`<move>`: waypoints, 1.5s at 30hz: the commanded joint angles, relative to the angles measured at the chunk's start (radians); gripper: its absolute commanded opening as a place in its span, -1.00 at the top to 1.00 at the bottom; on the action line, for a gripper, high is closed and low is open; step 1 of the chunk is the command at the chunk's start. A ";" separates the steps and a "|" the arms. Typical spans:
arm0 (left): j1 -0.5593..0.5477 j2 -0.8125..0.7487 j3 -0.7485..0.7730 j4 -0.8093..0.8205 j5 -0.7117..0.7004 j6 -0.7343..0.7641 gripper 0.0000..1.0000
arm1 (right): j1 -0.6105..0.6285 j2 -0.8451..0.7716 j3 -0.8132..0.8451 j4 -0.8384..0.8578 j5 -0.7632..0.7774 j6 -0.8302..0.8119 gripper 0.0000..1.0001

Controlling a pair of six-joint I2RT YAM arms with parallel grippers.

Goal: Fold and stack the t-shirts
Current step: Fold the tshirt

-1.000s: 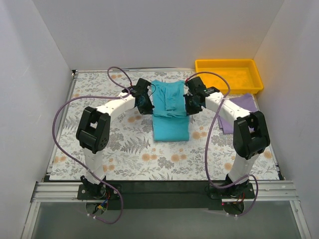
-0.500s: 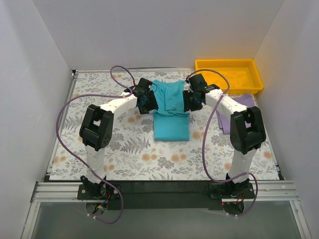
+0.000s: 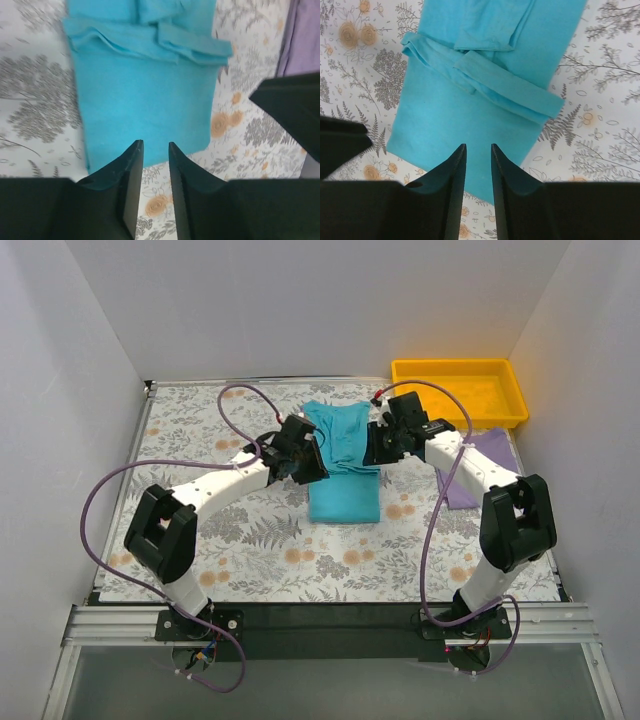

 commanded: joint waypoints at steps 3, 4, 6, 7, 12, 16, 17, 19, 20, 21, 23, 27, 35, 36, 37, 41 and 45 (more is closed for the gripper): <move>-0.075 0.083 -0.064 0.061 0.013 -0.040 0.63 | 0.019 0.100 0.000 0.105 -0.113 0.019 0.48; -0.078 0.106 -0.072 0.069 0.013 -0.044 0.64 | 0.024 0.114 0.006 0.116 -0.116 0.019 0.49; -0.084 0.121 -0.087 0.076 0.013 -0.051 0.67 | 0.027 0.146 0.026 0.121 -0.116 0.019 0.49; -0.087 0.129 -0.104 0.078 0.013 -0.053 0.67 | 0.027 0.178 0.032 0.124 -0.119 0.018 0.50; -0.091 0.151 -0.162 0.093 0.013 -0.054 0.67 | 0.027 0.275 0.089 0.124 -0.107 -0.008 0.52; -0.091 0.152 -0.193 0.093 0.013 -0.051 0.68 | 0.025 0.367 0.220 0.110 -0.089 -0.048 0.50; -0.092 0.152 -0.202 0.093 0.013 -0.051 0.68 | 0.024 0.388 0.257 0.099 -0.076 -0.067 0.49; -0.092 0.152 -0.208 0.093 0.013 -0.050 0.68 | 0.013 0.451 0.361 0.075 -0.060 -0.079 0.49; -0.092 0.154 -0.213 0.093 0.013 -0.048 0.68 | 0.010 0.469 0.391 0.070 -0.035 -0.082 0.48; -0.092 0.152 -0.219 0.092 0.013 -0.047 0.68 | -0.001 0.502 0.418 0.064 -0.026 -0.079 0.47; -0.092 0.146 -0.224 0.092 0.045 -0.050 0.68 | -0.008 0.523 0.499 0.061 -0.012 -0.070 0.46; -0.101 0.114 -0.272 0.083 0.063 -0.065 0.68 | -0.008 0.475 0.531 0.050 -0.050 -0.064 0.43; -0.121 -0.134 -0.431 -0.017 0.053 -0.163 0.59 | 0.016 0.133 0.129 0.050 -0.086 0.002 0.26; -0.123 -0.167 -0.434 -0.034 0.039 -0.171 0.46 | 0.024 0.052 0.013 0.050 -0.086 0.014 0.23; -0.123 -0.193 -0.428 -0.049 0.028 -0.183 0.37 | 0.030 0.011 -0.038 0.052 -0.086 0.046 0.21; -0.127 -0.293 -0.388 -0.141 -0.021 -0.225 -0.11 | 0.079 -0.177 -0.279 0.052 -0.041 0.149 0.07; -0.130 -0.354 -0.394 -0.180 -0.052 -0.252 -0.28 | 0.194 -0.328 -0.437 0.068 0.031 0.289 0.02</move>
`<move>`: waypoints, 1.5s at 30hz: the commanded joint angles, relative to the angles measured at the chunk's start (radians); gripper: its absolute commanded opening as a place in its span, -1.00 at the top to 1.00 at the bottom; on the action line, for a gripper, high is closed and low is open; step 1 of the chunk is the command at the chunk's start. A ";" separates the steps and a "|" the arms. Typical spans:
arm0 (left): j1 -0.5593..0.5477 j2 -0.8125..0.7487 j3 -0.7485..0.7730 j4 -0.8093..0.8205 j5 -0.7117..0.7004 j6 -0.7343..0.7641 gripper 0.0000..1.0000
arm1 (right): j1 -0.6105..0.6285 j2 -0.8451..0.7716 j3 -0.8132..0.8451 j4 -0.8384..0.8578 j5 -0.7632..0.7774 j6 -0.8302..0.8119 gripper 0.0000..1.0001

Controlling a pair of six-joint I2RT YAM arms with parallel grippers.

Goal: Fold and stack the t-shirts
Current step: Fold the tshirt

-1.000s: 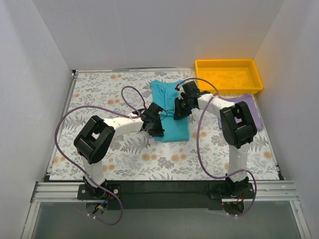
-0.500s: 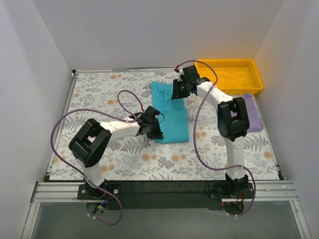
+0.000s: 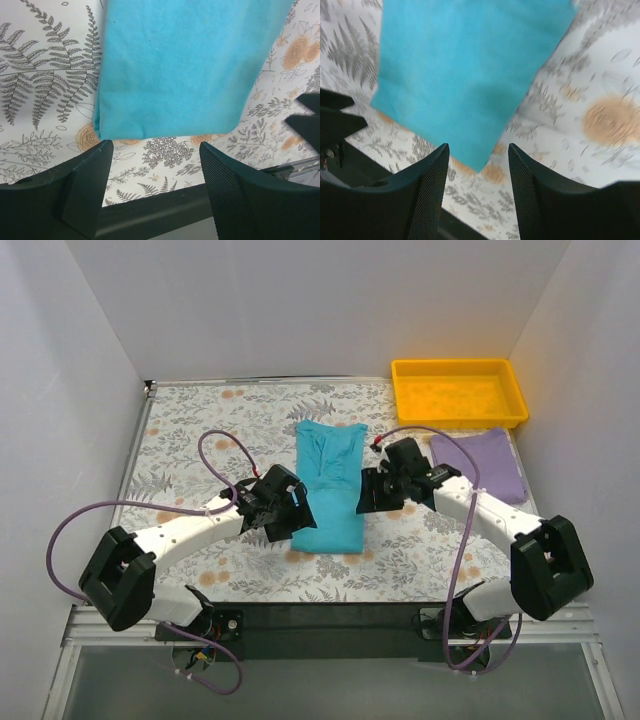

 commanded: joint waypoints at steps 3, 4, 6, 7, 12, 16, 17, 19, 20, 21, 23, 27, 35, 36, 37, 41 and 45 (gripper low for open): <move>-0.007 -0.054 -0.020 -0.063 -0.069 -0.046 -0.35 | 0.123 -0.096 -0.152 0.031 0.117 0.237 0.00; -0.007 -0.039 -0.027 -0.059 -0.072 -0.050 -0.36 | 0.136 -0.101 -0.166 0.046 0.129 0.256 -0.01; -0.007 -0.021 -0.050 -0.027 -0.071 -0.055 -0.43 | 0.168 -0.101 -0.193 0.061 0.160 0.294 -0.04; -0.007 -0.008 -0.052 -0.019 -0.069 -0.052 -0.43 | 0.180 -0.099 -0.196 0.070 0.166 0.303 -0.04; -0.007 0.056 -0.055 -0.011 -0.101 -0.046 -0.41 | 0.245 -0.061 -0.193 0.069 0.263 0.360 -0.04; -0.007 0.075 -0.060 -0.004 -0.112 -0.043 -0.37 | 0.281 -0.023 -0.174 0.054 0.318 0.401 -0.04; -0.008 0.081 -0.060 -0.005 -0.108 -0.032 -0.36 | 0.288 -0.012 -0.167 0.049 0.344 0.411 -0.04; -0.016 0.090 -0.063 -0.008 -0.106 -0.023 -0.35 | 0.309 0.022 -0.146 0.022 0.364 0.420 -0.04; -0.022 0.090 -0.072 -0.011 -0.108 -0.023 -0.34 | 0.317 0.036 -0.137 0.011 0.390 0.427 -0.03; -0.031 0.088 -0.078 -0.010 -0.109 -0.021 -0.33 | 0.333 0.058 -0.131 -0.014 0.404 0.434 -0.04; -0.042 0.090 -0.098 -0.007 -0.120 -0.021 -0.30 | 0.355 0.091 -0.115 -0.031 0.438 0.447 -0.03; -0.096 0.125 -0.119 -0.013 -0.141 -0.024 -0.28 | 0.398 0.155 -0.092 -0.083 0.485 0.466 0.01; -0.137 0.205 -0.169 -0.031 -0.167 -0.060 -0.06 | 0.467 0.240 -0.118 -0.132 0.470 0.527 0.18; -0.137 0.213 -0.172 -0.028 -0.170 -0.055 -0.02 | 0.467 0.238 -0.129 -0.132 0.470 0.529 0.22; -0.137 0.216 -0.173 -0.024 -0.171 -0.052 0.01 | 0.469 0.235 -0.135 -0.132 0.468 0.530 0.29; -0.139 0.225 -0.181 0.004 -0.145 -0.038 0.15 | 0.467 0.220 -0.149 -0.129 0.464 0.524 0.48; -0.139 0.252 -0.192 0.018 -0.141 -0.035 0.35 | 0.470 0.230 -0.149 -0.126 0.453 0.506 0.67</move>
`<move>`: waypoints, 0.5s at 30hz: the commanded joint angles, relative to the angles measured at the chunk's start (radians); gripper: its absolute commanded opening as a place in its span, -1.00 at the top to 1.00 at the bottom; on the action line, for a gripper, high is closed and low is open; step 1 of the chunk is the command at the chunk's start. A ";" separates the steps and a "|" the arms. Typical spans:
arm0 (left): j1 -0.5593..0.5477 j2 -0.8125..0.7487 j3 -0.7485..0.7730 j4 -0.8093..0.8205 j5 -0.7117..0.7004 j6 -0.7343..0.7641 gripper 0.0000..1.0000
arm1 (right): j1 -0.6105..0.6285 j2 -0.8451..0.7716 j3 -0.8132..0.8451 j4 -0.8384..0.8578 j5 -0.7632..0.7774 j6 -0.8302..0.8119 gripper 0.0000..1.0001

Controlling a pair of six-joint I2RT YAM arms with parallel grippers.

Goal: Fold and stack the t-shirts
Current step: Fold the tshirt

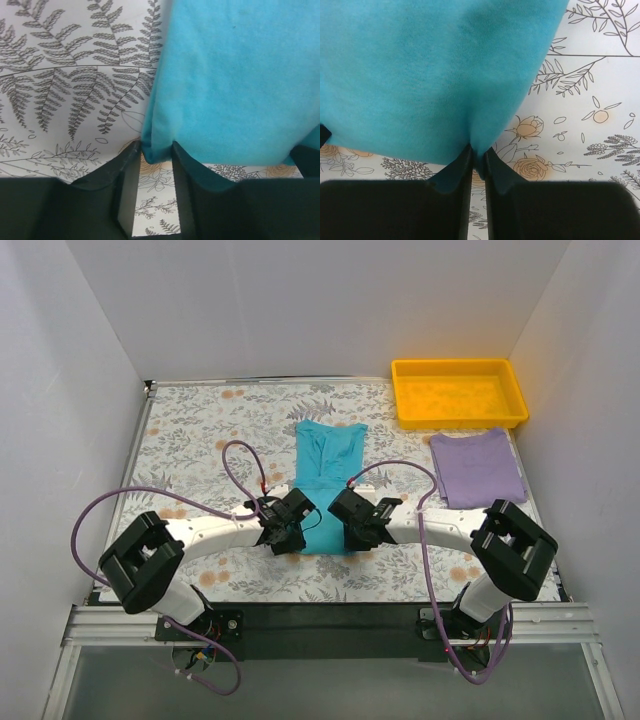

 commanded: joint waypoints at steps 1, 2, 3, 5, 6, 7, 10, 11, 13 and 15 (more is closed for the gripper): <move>-0.015 0.141 -0.102 0.019 0.061 -0.012 0.42 | 0.015 0.074 -0.070 -0.085 -0.048 0.000 0.71; -0.015 0.149 -0.108 0.029 0.070 -0.012 0.45 | 0.015 0.074 -0.071 -0.083 -0.054 -0.005 0.79; -0.015 0.154 -0.111 0.033 0.078 -0.012 0.49 | 0.015 0.077 -0.073 -0.083 -0.056 -0.013 0.83; -0.016 0.168 -0.117 0.042 0.096 -0.016 0.60 | 0.016 0.076 -0.077 -0.080 -0.068 -0.019 0.96; -0.022 0.172 -0.122 0.041 0.102 -0.021 0.67 | 0.016 0.076 -0.080 -0.077 -0.073 -0.028 0.97; -0.027 0.175 -0.123 0.041 0.107 -0.029 0.73 | 0.016 0.074 -0.083 -0.073 -0.079 -0.036 0.97; -0.053 0.175 -0.140 0.023 0.160 -0.039 1.00 | 0.044 0.060 -0.097 -0.045 -0.123 -0.068 0.97; -0.077 0.153 -0.146 0.004 0.174 -0.049 1.00 | 0.067 0.051 -0.096 -0.047 -0.140 -0.074 0.97; -0.110 0.113 -0.166 -0.086 0.206 -0.073 1.00 | 0.099 0.034 -0.100 -0.069 -0.192 -0.079 0.97; -0.162 0.016 -0.171 -0.173 0.254 -0.108 1.00 | 0.156 -0.001 -0.108 -0.128 -0.237 -0.080 0.97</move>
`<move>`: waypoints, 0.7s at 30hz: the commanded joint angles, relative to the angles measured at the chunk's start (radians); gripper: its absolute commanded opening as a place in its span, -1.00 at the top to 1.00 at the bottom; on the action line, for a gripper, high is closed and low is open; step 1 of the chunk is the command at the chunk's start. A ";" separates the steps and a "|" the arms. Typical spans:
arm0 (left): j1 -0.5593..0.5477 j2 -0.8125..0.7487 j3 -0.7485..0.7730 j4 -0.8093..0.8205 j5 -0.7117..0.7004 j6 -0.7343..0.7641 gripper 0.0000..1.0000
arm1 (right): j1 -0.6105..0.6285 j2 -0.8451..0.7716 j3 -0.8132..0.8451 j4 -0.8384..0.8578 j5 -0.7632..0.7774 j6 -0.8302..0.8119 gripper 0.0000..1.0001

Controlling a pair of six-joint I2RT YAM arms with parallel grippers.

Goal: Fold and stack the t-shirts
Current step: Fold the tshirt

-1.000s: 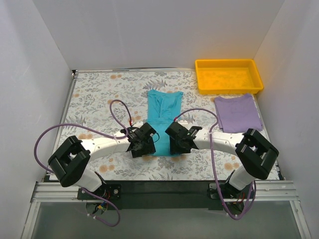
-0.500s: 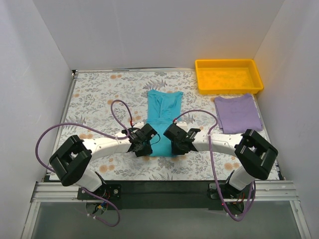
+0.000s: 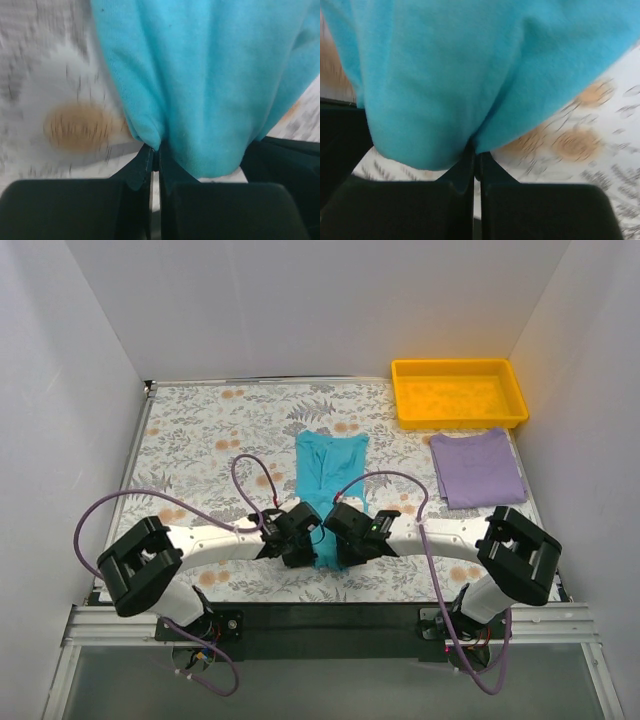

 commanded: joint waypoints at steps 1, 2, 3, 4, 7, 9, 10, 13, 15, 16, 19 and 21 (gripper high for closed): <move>-0.107 -0.032 -0.127 -0.374 0.152 -0.046 1.00 | 0.108 0.007 -0.081 -0.197 -0.227 -0.022 0.97; -0.139 -0.074 -0.122 -0.467 0.167 -0.072 1.00 | 0.142 -0.033 -0.087 -0.220 -0.257 -0.019 0.97; -0.152 -0.162 -0.116 -0.512 0.185 -0.081 1.00 | 0.157 -0.057 -0.095 -0.268 -0.281 -0.015 0.97; -0.161 -0.206 -0.099 -0.583 0.236 -0.092 1.00 | 0.171 -0.083 -0.110 -0.286 -0.330 -0.005 0.97; -0.187 -0.344 -0.084 -0.653 0.354 -0.126 1.00 | 0.200 -0.194 -0.116 -0.369 -0.413 0.011 0.97; -0.192 -0.395 -0.073 -0.655 0.412 -0.146 1.00 | 0.196 -0.257 -0.099 -0.412 -0.411 -0.004 0.97; -0.192 -0.431 -0.065 -0.655 0.425 -0.152 1.00 | 0.182 -0.275 -0.066 -0.470 -0.392 -0.014 0.97; -0.155 -0.427 0.016 -0.658 0.375 -0.141 1.00 | 0.086 -0.283 0.003 -0.542 -0.333 -0.091 0.97; -0.059 -0.366 0.092 -0.661 0.336 -0.094 1.00 | -0.013 -0.277 0.077 -0.547 -0.306 -0.160 0.97; -0.025 -0.348 0.120 -0.662 0.309 -0.043 1.00 | -0.048 -0.269 0.100 -0.547 -0.287 -0.191 0.97; 0.118 -0.297 0.206 -0.615 0.204 0.029 1.00 | -0.157 -0.225 0.221 -0.550 -0.250 -0.278 0.97; 0.178 -0.277 0.244 -0.568 0.128 0.046 1.00 | -0.195 -0.179 0.317 -0.546 -0.224 -0.314 0.97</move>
